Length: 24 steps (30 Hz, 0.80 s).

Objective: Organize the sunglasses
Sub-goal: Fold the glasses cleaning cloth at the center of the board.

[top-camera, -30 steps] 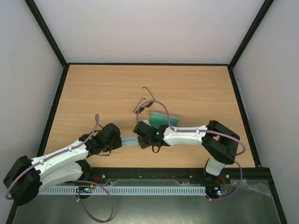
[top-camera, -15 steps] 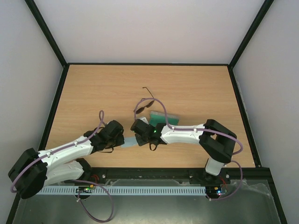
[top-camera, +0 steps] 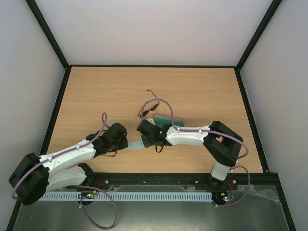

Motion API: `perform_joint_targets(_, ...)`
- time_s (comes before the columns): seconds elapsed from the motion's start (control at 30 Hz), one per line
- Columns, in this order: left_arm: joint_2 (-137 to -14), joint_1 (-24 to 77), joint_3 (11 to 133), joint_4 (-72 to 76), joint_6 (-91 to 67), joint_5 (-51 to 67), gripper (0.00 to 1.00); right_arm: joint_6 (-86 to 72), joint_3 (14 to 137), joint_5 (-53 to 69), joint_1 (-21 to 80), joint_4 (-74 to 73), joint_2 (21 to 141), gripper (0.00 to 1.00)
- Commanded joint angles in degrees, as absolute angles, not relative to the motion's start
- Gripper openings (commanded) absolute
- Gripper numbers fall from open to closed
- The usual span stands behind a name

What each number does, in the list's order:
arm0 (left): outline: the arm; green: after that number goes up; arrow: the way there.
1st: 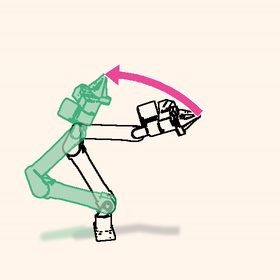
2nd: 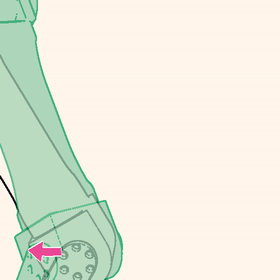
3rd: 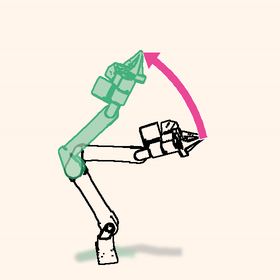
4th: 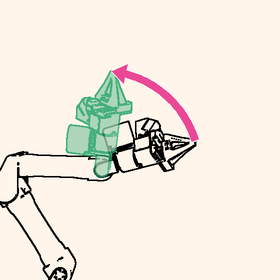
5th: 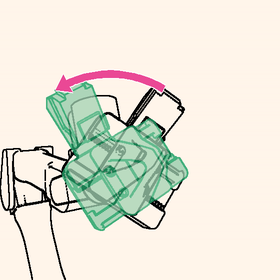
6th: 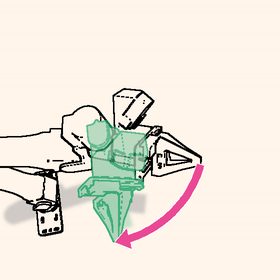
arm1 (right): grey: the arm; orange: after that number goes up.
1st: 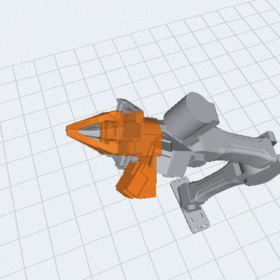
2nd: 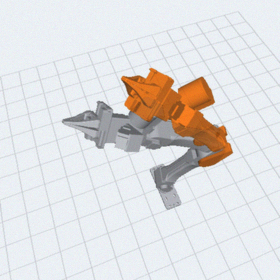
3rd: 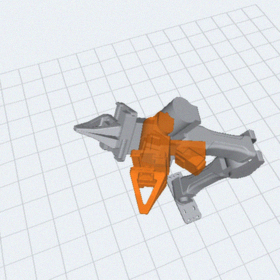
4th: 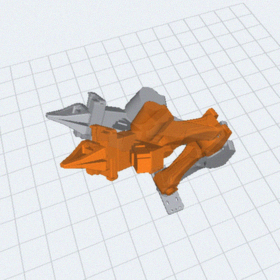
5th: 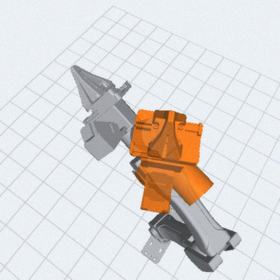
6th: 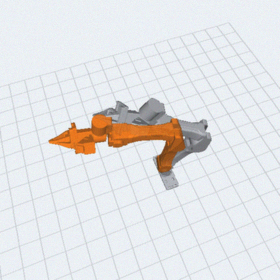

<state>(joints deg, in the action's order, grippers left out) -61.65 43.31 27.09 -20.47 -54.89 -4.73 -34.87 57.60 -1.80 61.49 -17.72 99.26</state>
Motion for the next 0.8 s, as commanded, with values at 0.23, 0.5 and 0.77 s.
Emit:
perform_joint_targets(0.23, -60.6, 43.0, 27.5, -22.0, -54.9, -4.4, 0.12, -33.6, 57.7, -0.4, 61.5, -16.7, 100.9, 0.01)
perform_joint_targets(0.5, -58.3, 43.0, 26.7, -23.0, -55.5, -3.5, 0.12, -34.0, 59.4, -1.6, 61.5, -17.7, 103.4, 0.05)
perform_joint_targets(0.77, -54.6, 43.2, 26.7, -25.3, -56.4, -1.8, 0.12, -34.4, 59.7, -3.6, 61.3, -19.9, 99.2, 0.29)
